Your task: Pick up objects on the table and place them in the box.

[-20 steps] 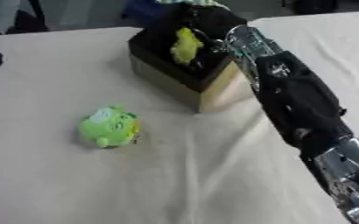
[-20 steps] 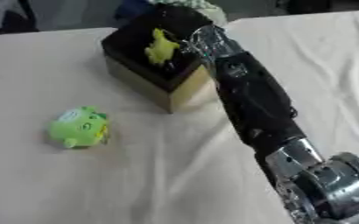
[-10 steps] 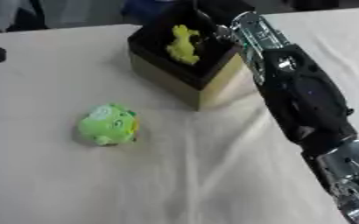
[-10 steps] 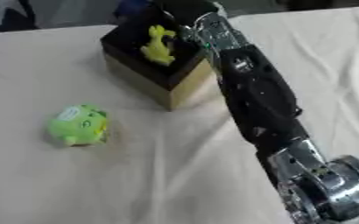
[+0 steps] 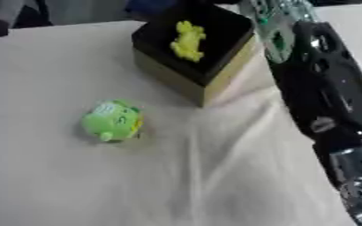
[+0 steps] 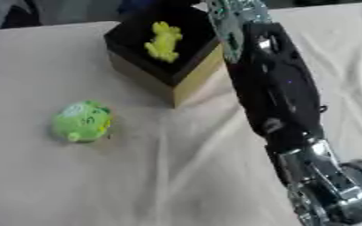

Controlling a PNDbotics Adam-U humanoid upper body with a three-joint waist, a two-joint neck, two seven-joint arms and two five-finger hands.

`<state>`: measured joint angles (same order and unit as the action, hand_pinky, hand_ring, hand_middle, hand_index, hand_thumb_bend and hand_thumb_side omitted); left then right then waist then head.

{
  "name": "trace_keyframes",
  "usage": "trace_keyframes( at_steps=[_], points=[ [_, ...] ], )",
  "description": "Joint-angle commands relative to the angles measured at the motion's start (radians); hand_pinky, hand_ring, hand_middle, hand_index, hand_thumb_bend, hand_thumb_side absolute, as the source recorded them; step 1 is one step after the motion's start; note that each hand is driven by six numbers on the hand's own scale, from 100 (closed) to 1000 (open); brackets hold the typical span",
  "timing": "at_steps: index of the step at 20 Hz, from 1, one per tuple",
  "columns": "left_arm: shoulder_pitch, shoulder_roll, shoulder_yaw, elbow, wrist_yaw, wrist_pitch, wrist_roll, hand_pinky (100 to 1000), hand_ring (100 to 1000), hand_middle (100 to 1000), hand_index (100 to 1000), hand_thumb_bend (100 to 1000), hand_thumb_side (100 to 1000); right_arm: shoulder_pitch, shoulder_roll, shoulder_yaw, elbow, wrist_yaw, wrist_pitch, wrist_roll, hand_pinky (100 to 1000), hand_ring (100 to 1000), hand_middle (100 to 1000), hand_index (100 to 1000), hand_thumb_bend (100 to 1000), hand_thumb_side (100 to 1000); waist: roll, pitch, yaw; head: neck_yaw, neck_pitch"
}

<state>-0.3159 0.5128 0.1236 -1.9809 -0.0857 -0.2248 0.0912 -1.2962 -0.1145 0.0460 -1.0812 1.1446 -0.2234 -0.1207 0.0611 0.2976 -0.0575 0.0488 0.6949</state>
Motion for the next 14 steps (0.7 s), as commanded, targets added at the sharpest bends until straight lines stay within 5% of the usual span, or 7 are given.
trace_keyframes(
  at_steps=[1,7,14],
  points=[
    [-0.042,0.123,-0.026,-0.019,-0.098,0.048,0.001,716,709,708,738,100,746,-0.009,-0.08,0.015,-0.11,-0.098,0.006,-0.033,818,809,662,803,224,101,0.002,-0.023,-0.004,-0.009,0.013],
    [-0.112,0.294,-0.135,-0.019,-0.257,0.117,-0.082,735,741,730,786,100,763,0.033,-0.197,0.031,-0.234,-0.233,0.017,-0.089,819,811,665,798,247,128,-0.005,-0.015,-0.021,-0.025,-0.001],
    [-0.171,0.441,-0.268,-0.019,-0.297,0.162,-0.257,750,762,745,815,132,758,0.084,-0.265,0.008,-0.297,-0.298,0.044,-0.107,821,806,658,796,228,124,-0.008,-0.005,-0.033,-0.029,-0.017]
  ],
)
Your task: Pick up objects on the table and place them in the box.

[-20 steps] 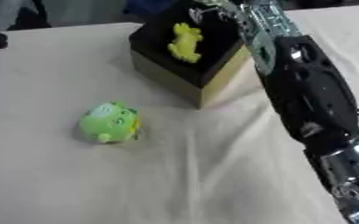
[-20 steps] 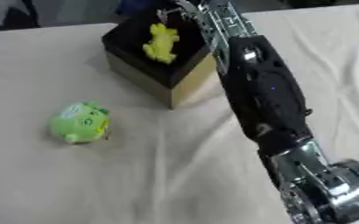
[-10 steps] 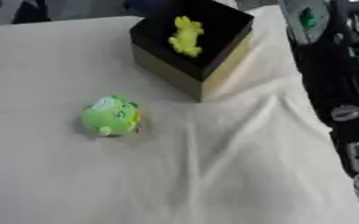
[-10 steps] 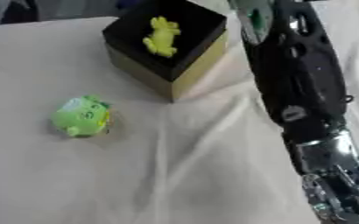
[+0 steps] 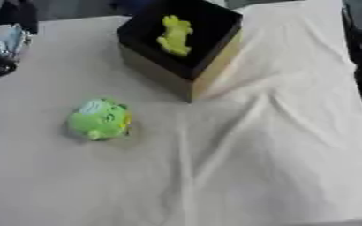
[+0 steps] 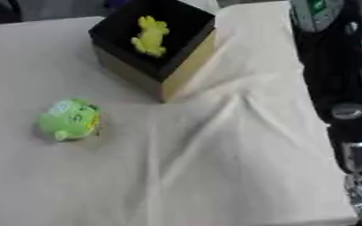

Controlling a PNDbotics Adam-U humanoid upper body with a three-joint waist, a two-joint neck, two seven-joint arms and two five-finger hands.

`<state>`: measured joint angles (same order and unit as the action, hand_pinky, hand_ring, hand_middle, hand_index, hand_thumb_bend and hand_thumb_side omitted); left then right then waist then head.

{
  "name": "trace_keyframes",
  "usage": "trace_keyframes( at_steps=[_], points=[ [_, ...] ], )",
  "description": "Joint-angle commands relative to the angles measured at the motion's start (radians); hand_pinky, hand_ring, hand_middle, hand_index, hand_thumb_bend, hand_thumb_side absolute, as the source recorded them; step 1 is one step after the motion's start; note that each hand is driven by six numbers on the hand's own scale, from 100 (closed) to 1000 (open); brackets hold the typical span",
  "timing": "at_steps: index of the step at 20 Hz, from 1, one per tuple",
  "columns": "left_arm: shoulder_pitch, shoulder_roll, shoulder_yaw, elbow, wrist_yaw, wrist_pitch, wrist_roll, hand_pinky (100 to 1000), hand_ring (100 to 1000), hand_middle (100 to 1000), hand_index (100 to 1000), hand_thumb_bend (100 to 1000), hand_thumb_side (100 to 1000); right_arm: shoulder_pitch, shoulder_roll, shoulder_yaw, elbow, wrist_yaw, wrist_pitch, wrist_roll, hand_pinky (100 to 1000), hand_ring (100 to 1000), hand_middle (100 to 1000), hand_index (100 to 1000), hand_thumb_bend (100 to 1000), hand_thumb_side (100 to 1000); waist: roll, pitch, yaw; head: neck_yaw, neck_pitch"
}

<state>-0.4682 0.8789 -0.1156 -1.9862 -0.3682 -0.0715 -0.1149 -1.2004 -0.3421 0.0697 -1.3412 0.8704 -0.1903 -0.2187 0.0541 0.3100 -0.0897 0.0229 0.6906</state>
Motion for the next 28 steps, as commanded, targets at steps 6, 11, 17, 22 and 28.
trace_keyframes(
  at_steps=[6,11,17,22,28],
  points=[
    [-0.028,0.131,-0.103,-0.014,-0.038,0.01,-0.175,764,780,757,829,338,833,0.017,-0.043,-0.034,-0.079,-0.054,0.03,-0.014,824,801,651,794,206,137,0.001,-0.013,-0.005,0.011,-0.018],
    [-0.031,0.136,-0.135,-0.014,-0.064,0.015,-0.263,773,797,771,834,451,754,0.041,-0.041,-0.046,-0.104,-0.074,0.046,-0.006,826,798,645,794,185,153,0.004,-0.011,-0.006,0.018,-0.02],
    [-0.049,0.146,-0.191,-0.014,-0.133,0.032,-0.393,813,860,791,858,642,769,0.055,-0.036,-0.051,-0.109,-0.091,0.052,0.01,828,793,638,794,154,172,0.007,-0.012,-0.013,0.023,-0.022],
    [-0.077,0.129,-0.226,0.011,-0.192,0.082,-0.434,808,860,787,857,653,744,0.069,-0.034,-0.057,-0.108,-0.101,0.054,0.021,829,791,634,793,141,202,0.01,-0.015,-0.016,0.026,-0.022],
    [-0.092,0.087,-0.256,0.094,-0.175,0.101,-0.391,799,844,781,852,495,541,0.081,-0.036,-0.066,-0.109,-0.112,0.059,0.029,830,785,628,792,130,241,0.011,-0.01,-0.022,0.03,-0.028]
  ],
)
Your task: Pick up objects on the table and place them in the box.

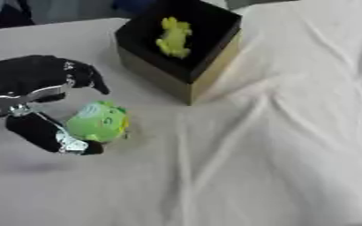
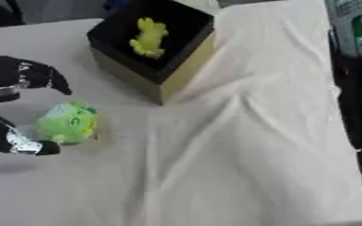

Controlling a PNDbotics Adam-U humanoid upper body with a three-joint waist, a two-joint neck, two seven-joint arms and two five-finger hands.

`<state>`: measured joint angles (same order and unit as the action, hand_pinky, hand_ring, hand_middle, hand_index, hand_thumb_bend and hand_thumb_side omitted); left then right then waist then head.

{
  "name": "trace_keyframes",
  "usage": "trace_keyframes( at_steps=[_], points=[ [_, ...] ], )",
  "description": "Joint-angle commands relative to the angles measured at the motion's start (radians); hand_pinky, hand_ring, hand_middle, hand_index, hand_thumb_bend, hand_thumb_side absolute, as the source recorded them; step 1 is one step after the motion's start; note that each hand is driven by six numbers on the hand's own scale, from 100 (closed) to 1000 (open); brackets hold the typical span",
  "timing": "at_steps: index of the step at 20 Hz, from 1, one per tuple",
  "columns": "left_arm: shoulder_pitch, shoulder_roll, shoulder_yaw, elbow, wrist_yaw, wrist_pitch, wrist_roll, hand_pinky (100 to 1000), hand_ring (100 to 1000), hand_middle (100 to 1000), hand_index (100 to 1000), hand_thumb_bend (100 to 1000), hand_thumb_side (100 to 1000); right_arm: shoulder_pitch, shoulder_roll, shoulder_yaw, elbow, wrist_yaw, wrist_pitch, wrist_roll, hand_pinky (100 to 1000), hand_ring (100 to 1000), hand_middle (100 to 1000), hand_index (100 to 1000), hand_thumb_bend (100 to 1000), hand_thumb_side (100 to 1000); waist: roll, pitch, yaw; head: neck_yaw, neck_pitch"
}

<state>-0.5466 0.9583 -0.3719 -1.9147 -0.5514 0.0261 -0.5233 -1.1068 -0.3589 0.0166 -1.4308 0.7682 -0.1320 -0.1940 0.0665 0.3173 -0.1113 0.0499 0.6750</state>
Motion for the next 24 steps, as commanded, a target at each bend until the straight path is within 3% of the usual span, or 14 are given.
trace_keyframes(
  at_steps=[1,8,20,24],
  points=[
    [-0.014,0.002,-0.001,0.034,0.014,0.001,0.023,798,843,780,852,476,520,-0.012,-0.019,-0.014,-0.02,-0.012,0.003,0.005,830,784,627,792,124,243,-0.001,-0.017,-0.001,0.003,-0.012],
    [-0.022,-0.035,-0.002,0.134,-0.001,-0.006,0.059,813,858,796,869,476,487,-0.005,-0.016,-0.023,-0.024,-0.022,0.01,0.016,831,782,624,791,107,261,-0.004,-0.009,-0.004,0.005,-0.019],
    [-0.03,-0.079,-0.013,0.299,-0.076,-0.055,0.057,828,869,806,876,531,559,-0.004,-0.015,-0.035,-0.029,-0.038,0.013,0.025,832,777,618,788,100,266,-0.007,0.008,-0.016,0.018,-0.032],
    [-0.03,-0.084,-0.018,0.314,-0.085,-0.071,0.046,795,838,784,846,479,549,-0.001,-0.016,-0.039,-0.033,-0.043,0.017,0.023,832,776,617,787,100,273,-0.007,0.01,-0.018,0.018,-0.031]
  ],
)
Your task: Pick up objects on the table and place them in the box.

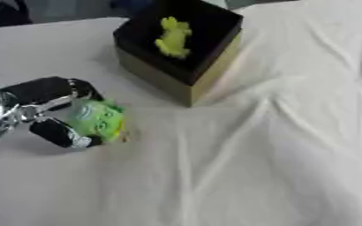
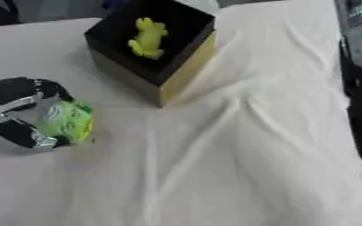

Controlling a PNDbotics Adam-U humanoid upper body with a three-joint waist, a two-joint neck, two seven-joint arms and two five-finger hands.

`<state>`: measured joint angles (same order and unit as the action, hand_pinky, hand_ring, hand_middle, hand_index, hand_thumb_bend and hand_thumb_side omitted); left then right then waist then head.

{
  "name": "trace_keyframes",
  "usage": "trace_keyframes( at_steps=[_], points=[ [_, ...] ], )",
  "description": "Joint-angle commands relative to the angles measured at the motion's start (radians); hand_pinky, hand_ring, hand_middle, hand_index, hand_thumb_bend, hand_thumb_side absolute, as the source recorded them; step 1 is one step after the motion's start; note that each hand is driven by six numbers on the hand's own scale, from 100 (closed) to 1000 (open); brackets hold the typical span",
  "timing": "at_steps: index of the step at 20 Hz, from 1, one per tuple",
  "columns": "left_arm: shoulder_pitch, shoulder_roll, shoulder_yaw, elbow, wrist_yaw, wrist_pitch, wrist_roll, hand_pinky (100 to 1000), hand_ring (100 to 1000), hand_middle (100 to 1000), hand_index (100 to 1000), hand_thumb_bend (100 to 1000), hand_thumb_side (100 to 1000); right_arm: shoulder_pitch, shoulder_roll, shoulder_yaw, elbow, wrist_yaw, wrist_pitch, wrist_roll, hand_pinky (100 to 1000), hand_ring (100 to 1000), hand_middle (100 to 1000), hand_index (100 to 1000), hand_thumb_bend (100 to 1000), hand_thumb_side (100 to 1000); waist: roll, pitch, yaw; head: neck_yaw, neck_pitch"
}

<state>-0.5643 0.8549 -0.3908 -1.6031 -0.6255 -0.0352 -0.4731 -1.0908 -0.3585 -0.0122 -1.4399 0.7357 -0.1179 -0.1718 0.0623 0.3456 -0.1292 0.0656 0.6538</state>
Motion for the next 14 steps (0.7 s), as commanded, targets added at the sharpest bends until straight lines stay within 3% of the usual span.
trace_keyframes(
  at_steps=[1,3,4,5,7,10,14],
  points=[
    [-0.013,0.019,0.0,0.003,-0.015,-0.011,-0.003,792,835,781,844,476,543,-0.016,-0.015,-0.011,-0.025,-0.013,0.003,0.0,832,775,617,787,100,274,-0.002,-0.018,0.0,0.002,-0.009],
    [-0.015,0.017,-0.003,0.008,-0.039,-0.013,0.007,742,795,749,811,437,500,-0.014,-0.013,-0.013,-0.028,-0.018,0.004,0.0,832,775,616,785,100,276,-0.002,-0.017,0.0,0.003,-0.01],
    [-0.016,0.015,-0.003,0.009,-0.051,-0.016,0.016,671,744,700,767,340,424,-0.013,-0.014,-0.014,-0.03,-0.02,0.005,-0.001,832,774,615,785,100,278,-0.002,-0.017,-0.001,0.002,-0.01],
    [-0.014,0.015,-0.001,0.006,-0.06,-0.016,0.031,644,725,686,754,289,378,-0.012,-0.014,-0.015,-0.031,-0.022,0.006,-0.002,832,774,615,785,100,279,-0.003,-0.017,-0.001,0.002,-0.01],
    [-0.007,0.018,0.009,-0.021,-0.066,-0.013,0.063,592,683,653,720,100,251,-0.009,-0.016,-0.019,-0.033,-0.026,0.009,-0.005,832,774,615,785,100,282,-0.004,-0.017,0.0,-0.001,-0.009],
    [0.011,0.037,0.036,-0.111,-0.034,0.007,0.071,582,674,646,714,100,204,-0.003,-0.021,-0.024,-0.034,-0.029,0.013,-0.006,831,773,614,784,100,286,-0.004,-0.019,0.003,-0.007,-0.009],
    [0.006,0.068,0.091,-0.205,0.004,0.052,0.059,603,694,672,737,100,209,0.009,-0.019,-0.029,-0.043,-0.03,0.017,-0.006,831,771,612,783,100,290,-0.001,-0.025,0.009,-0.014,-0.01]
  ],
)
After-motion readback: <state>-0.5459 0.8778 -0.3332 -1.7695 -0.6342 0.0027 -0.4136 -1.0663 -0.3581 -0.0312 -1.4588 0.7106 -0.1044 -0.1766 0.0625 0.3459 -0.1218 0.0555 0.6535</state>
